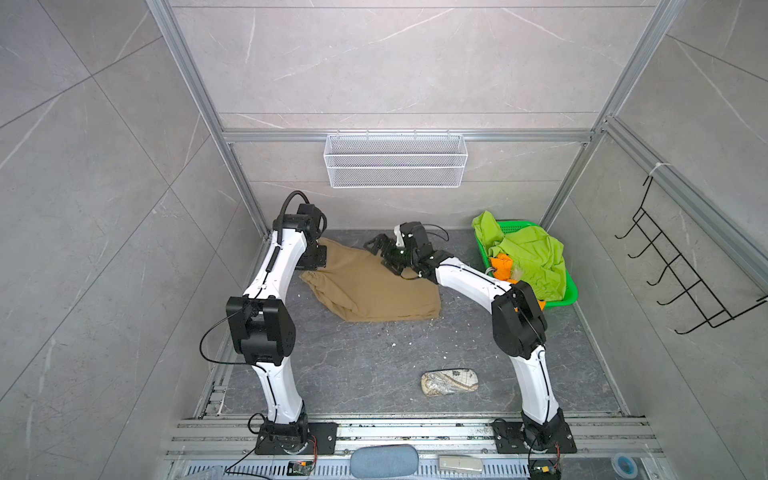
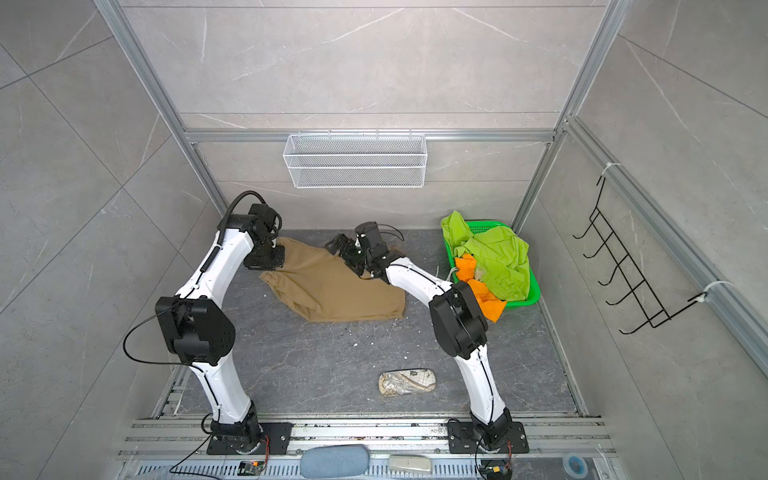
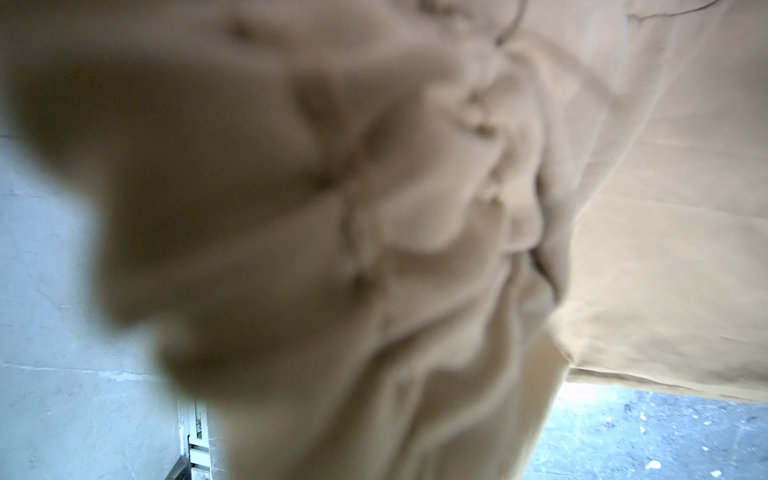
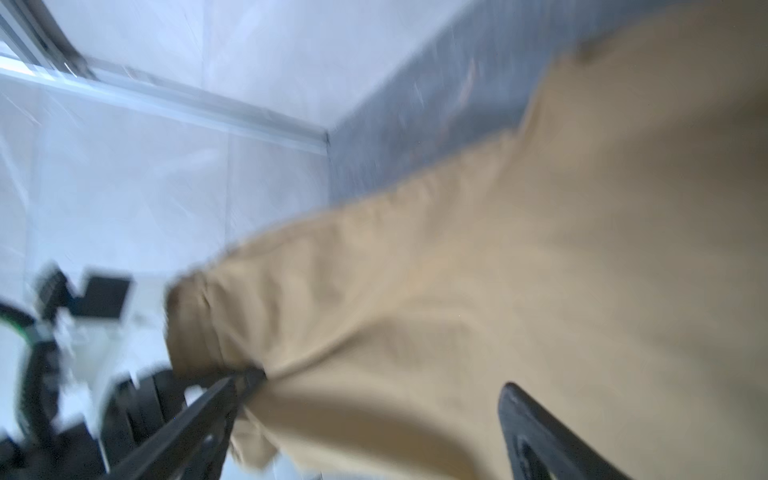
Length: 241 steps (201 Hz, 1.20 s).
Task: Fold and stack the shorts
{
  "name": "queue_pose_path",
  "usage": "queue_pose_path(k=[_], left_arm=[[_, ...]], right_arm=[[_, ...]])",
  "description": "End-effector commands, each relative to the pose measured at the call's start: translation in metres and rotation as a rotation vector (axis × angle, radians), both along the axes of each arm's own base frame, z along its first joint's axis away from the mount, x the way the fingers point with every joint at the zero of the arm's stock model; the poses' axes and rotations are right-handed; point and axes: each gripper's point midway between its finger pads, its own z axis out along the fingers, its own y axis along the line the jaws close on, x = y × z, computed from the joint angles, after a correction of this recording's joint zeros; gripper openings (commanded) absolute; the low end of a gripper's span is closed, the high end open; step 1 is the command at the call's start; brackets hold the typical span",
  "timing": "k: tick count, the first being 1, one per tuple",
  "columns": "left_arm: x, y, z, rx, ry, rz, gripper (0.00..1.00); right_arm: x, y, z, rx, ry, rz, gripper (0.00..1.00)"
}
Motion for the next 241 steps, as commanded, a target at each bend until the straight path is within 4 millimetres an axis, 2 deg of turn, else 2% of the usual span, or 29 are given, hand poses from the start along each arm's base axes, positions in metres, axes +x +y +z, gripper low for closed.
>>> queue_pose_path(k=[1, 24, 28, 29, 32, 44, 58, 60, 63, 81, 123, 168, 186, 202, 222, 237, 241], left_arm=[[-0.001, -0.006, 0.018, 0.021, -0.021, -0.033, 0.00], [0.002, -0.014, 0.018, 0.025, -0.019, -0.051, 0.00], [0.002, -0.015, 0.018, 0.026, -0.017, -0.054, 0.00], [0.003, -0.016, 0.017, 0.026, -0.018, -0.055, 0.00], [0.003, -0.017, 0.017, 0.027, -0.015, -0.056, 0.00], [0.004, -0.020, 0.014, 0.028, -0.009, -0.064, 0.00], [0.005, -0.022, 0.010, 0.030, 0.002, -0.068, 0.00], [0.005, -0.022, 0.010, 0.029, 0.003, -0.068, 0.00], [0.005, -0.022, 0.009, 0.029, 0.006, -0.069, 0.00], [0.005, -0.024, 0.004, 0.030, 0.018, -0.076, 0.00], [0.006, -0.027, 0.002, 0.022, 0.027, -0.082, 0.00], [0.005, -0.021, 0.006, 0.047, 0.016, -0.060, 0.00], [0.004, -0.017, 0.009, 0.064, 0.012, -0.055, 0.00], [0.003, -0.016, 0.010, 0.071, 0.015, -0.055, 0.00], [0.001, -0.012, 0.013, 0.092, 0.013, -0.049, 0.00], [-0.001, -0.007, 0.016, 0.111, 0.004, -0.042, 0.00], [-0.001, -0.006, 0.017, 0.114, 0.002, -0.041, 0.00]], right_arm=[[0.012, 0.015, -0.049, -0.020, 0.112, -0.026, 0.99], [0.037, 0.027, -0.057, 0.013, 0.127, -0.051, 0.99], [0.041, 0.030, -0.051, 0.027, 0.117, -0.052, 0.99], [0.042, 0.031, -0.059, 0.021, 0.126, -0.054, 0.99], [0.045, 0.033, -0.064, 0.023, 0.130, -0.056, 0.99], [0.052, 0.040, -0.074, 0.037, 0.142, -0.062, 0.99], [0.061, 0.047, -0.078, 0.058, 0.134, -0.070, 0.99], [0.060, 0.048, -0.083, 0.052, 0.143, -0.070, 0.99], [0.064, 0.050, -0.075, 0.067, 0.125, -0.073, 0.99], [0.073, 0.052, -0.086, 0.083, 0.120, -0.098, 0.99], [0.082, 0.055, -0.116, 0.125, 0.137, -0.154, 0.99], [0.084, 0.058, -0.122, 0.125, 0.123, -0.179, 0.99], [0.082, 0.059, -0.105, 0.128, 0.109, -0.152, 0.99], [0.079, 0.057, -0.076, 0.112, 0.073, -0.118, 0.99], [0.064, 0.049, -0.034, 0.052, 0.037, -0.054, 0.99], [0.047, 0.035, -0.018, -0.031, 0.032, -0.013, 0.99], [0.041, 0.029, -0.025, -0.070, 0.048, -0.002, 0.99]])
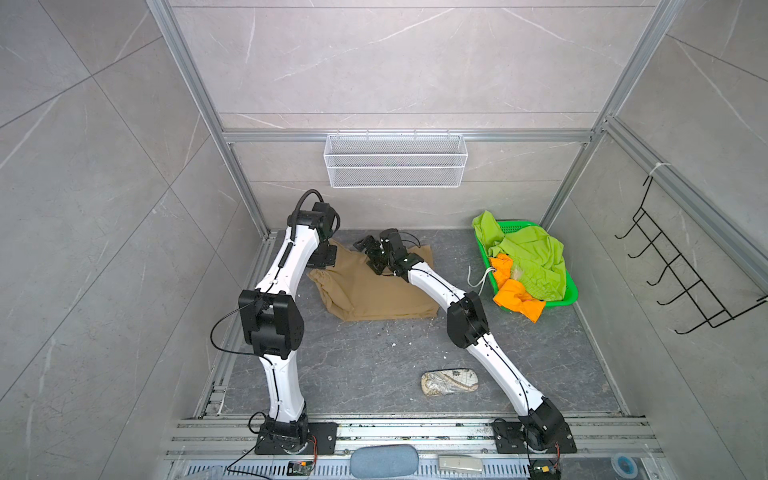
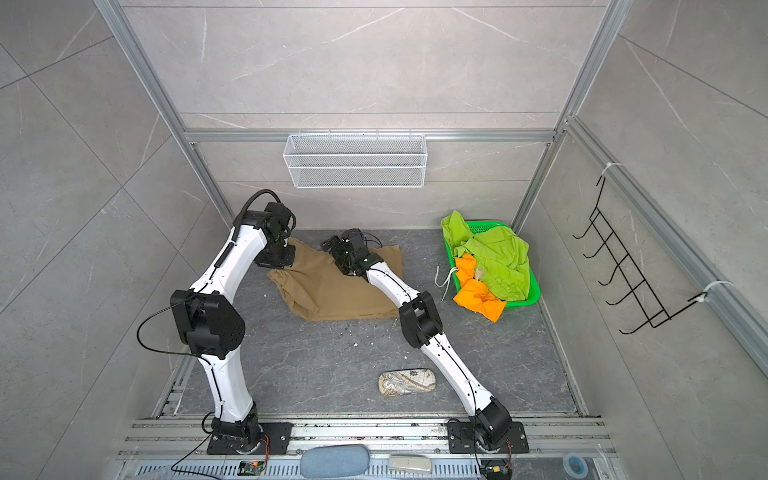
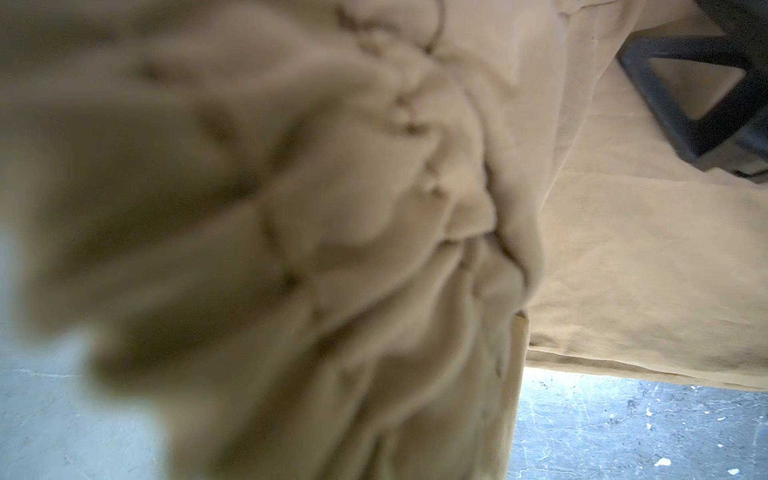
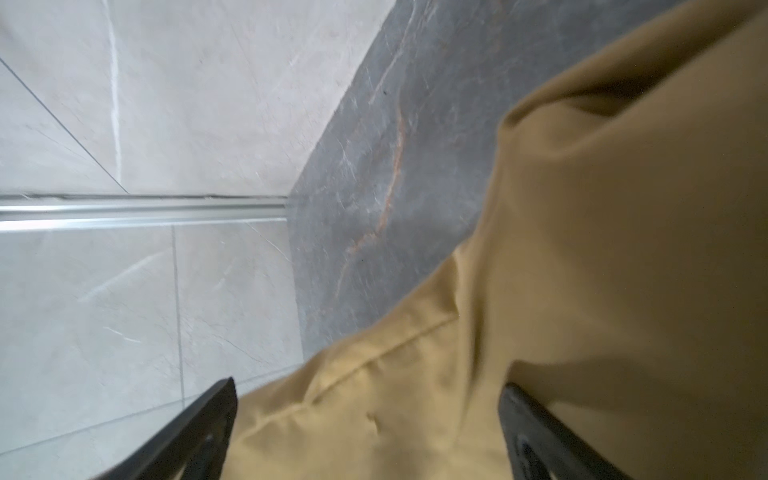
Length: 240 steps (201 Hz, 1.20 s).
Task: Fold and stack the shorts
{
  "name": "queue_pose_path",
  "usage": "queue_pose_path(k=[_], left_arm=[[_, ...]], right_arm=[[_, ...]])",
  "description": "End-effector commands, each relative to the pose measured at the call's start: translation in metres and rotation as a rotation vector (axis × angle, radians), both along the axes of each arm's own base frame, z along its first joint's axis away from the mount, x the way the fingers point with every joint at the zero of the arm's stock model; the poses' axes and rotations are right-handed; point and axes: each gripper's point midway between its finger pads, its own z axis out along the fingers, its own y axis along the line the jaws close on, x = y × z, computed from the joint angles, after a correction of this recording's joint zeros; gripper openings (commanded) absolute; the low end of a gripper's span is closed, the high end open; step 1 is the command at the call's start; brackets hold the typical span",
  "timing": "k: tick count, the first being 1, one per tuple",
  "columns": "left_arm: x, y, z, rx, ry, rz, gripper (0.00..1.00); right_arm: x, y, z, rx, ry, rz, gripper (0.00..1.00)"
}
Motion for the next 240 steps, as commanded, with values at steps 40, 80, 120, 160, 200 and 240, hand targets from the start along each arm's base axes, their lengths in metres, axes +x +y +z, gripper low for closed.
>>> queue_pose_path(k=[40, 80, 120, 160, 200, 240], left_arm=[[-0.011, 0.025, 0.032, 0.096, -0.053, 0.023, 0.00], [-0.018, 0.034, 0.033, 0.130, -0.051, 0.028, 0.00], [-0.022, 0.046, 0.041, 0.188, -0.057, 0.033, 0.00], [-0.026, 0.044, 0.046, 0.171, -0.051, 0.032, 0.00], [-0.027, 0.029, 0.052, 0.116, -0.041, 0.030, 0.00], [-0.023, 0.003, 0.059, 0.075, -0.049, 0.008, 0.01]], right_arm=[[-0.083, -0.098, 0.068, -0.284, -0.058, 0.194, 0.99], [-0.146, -0.190, 0.022, -0.566, -0.002, 0.260, 0.99], [-0.181, -0.207, -0.016, -0.625, 0.060, 0.314, 0.99], [-0.207, -0.179, -0.041, -0.622, 0.084, 0.376, 0.99], [-0.235, -0.135, -0.053, -0.611, 0.088, 0.430, 0.99], [-0.251, -0.112, -0.062, -0.577, 0.107, 0.452, 0.99]])
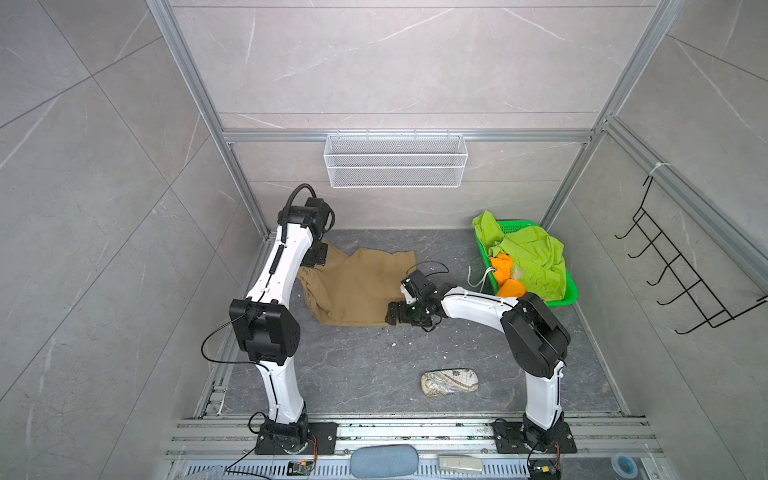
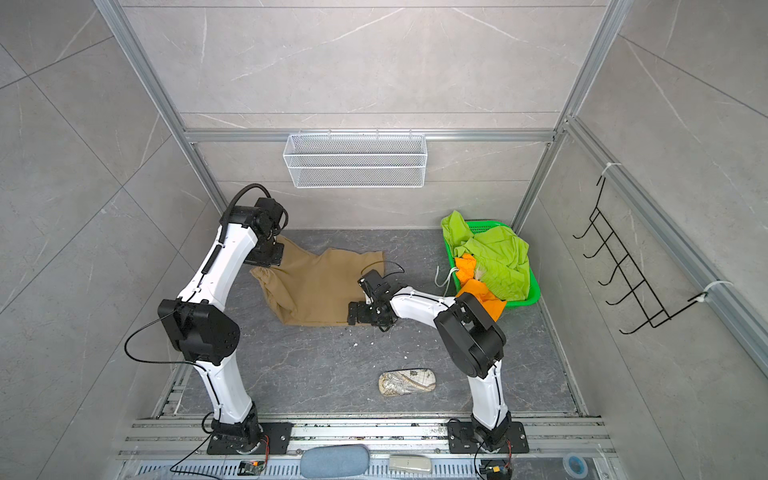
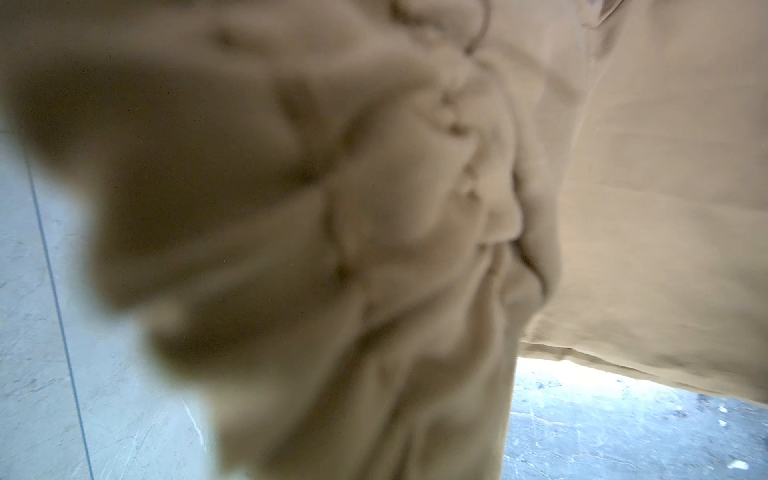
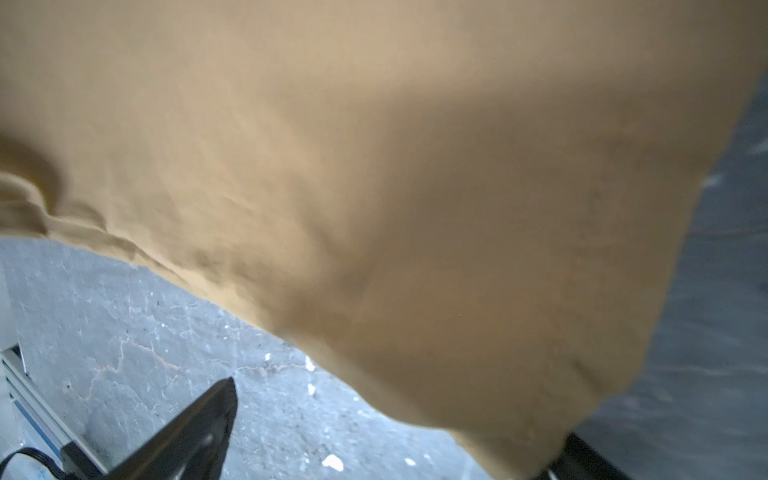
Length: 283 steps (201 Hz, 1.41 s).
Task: Fold and stack the shorts
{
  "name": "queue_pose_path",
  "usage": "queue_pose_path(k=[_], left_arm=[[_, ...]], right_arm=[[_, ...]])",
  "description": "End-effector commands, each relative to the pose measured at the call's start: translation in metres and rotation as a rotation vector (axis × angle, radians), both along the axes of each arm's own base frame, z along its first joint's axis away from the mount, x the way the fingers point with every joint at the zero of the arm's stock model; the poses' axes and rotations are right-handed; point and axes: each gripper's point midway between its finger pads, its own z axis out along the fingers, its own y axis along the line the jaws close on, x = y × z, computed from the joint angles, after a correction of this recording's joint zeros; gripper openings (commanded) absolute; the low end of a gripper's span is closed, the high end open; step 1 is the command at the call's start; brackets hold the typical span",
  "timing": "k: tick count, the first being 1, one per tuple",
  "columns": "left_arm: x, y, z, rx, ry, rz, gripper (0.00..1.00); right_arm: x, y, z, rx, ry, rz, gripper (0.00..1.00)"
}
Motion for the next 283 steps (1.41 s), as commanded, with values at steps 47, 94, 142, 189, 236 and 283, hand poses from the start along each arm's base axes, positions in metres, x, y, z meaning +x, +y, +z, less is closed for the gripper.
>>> queue_pose_path(k=[47, 94, 142, 189, 236, 283], left_arm=[[0.000, -0.066, -0.012, -0.093, 0.061, -0.039, 0.03], [0.011, -0.122, -0.035, -0.216, 0.104, -0.046, 0.05], [0.017, -0.168, -0.065, -0.383, 0.166, -0.031, 0.06], [0.023, -0.224, -0.075, -0.692, 0.161, -0.034, 0.28], [0.037, -0.242, 0.015, -0.902, -0.078, -0.140, 0.97], [0.027, -0.175, 0.044, -1.176, -0.261, 0.032, 0.99]], right_arm=[[-0.010, 0.009, -0.014, 0.018, 0.049, -0.023, 0.99], [-0.015, 0.007, -0.015, 0.036, 0.058, -0.024, 0.99], [-0.022, 0.004, -0.013, 0.065, 0.059, -0.024, 0.99], [-0.022, -0.006, 0.010, 0.115, 0.039, -0.046, 0.99], [-0.010, -0.044, 0.045, 0.157, -0.004, -0.116, 0.99], [0.019, -0.065, 0.064, 0.078, -0.074, -0.146, 0.99]])
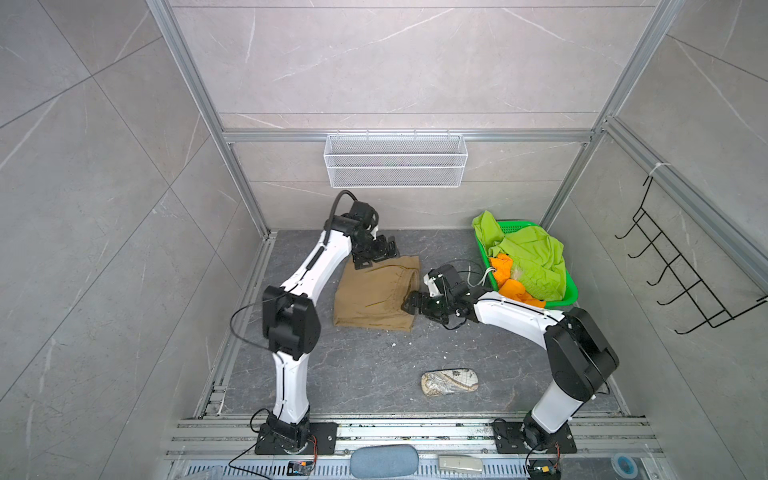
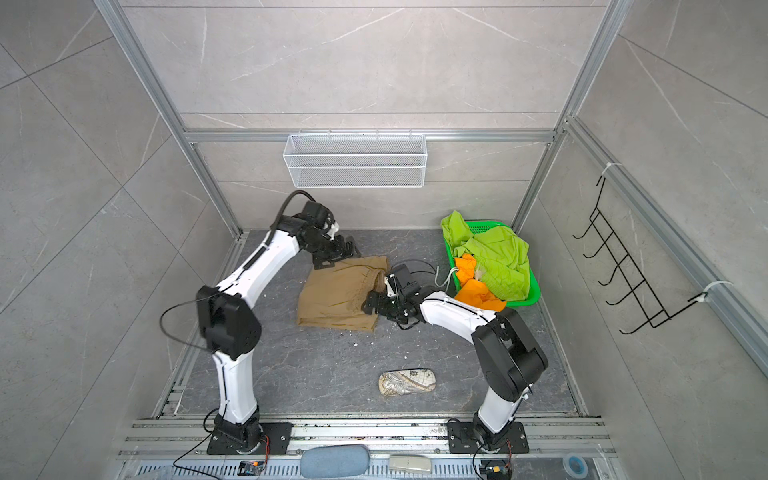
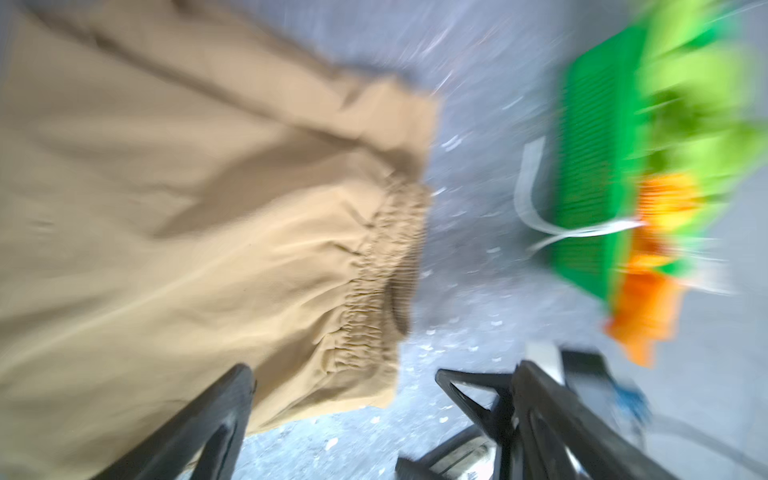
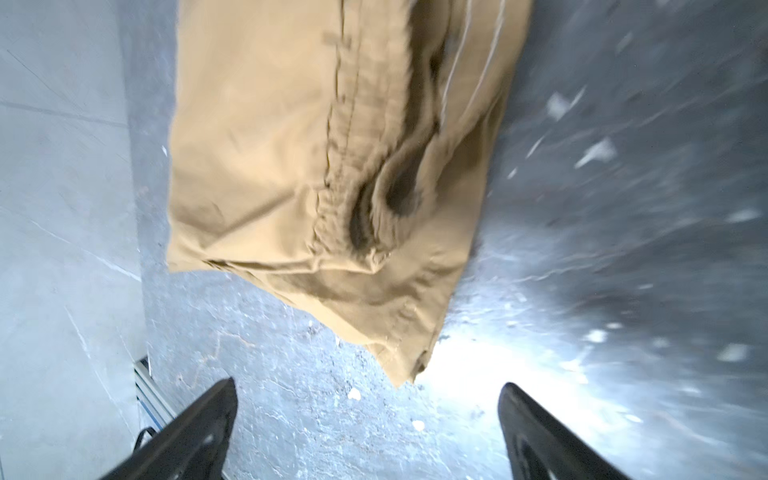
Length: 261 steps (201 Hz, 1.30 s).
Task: Fold and stack the shorts
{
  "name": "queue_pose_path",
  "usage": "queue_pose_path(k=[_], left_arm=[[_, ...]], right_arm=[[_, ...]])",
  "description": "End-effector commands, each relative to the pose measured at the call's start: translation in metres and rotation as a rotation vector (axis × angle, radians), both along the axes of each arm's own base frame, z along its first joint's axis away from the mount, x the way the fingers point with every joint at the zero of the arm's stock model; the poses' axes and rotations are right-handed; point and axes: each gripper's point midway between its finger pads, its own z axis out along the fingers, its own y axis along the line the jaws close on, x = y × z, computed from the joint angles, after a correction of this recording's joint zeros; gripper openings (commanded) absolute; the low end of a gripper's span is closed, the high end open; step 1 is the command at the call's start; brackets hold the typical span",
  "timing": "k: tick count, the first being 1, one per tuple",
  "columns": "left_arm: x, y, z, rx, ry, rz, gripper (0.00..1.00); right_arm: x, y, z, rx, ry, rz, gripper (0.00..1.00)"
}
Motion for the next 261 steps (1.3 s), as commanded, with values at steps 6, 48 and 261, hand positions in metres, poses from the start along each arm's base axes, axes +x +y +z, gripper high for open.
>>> queue_pose_path(k=[6, 48, 261], left_arm=[[0.002, 0.043, 0.037, -0.320, -0.093, 0.164, 0.99], [-0.021, 0.059, -0.038, -0.368, 0.015, 0.240, 0.99], [-0.030, 0.085, -0.048, -0.165, -0.082, 0.250, 0.99]], right_arm=[[0.012, -0.001, 0.001, -0.090, -0.013, 0.024, 0.99], [0.037, 0.028, -0.025, -0.141, 0.014, 0.046, 0.99], [0.066, -0.021, -0.004, -0.392, -0.115, 0.011, 0.99]])
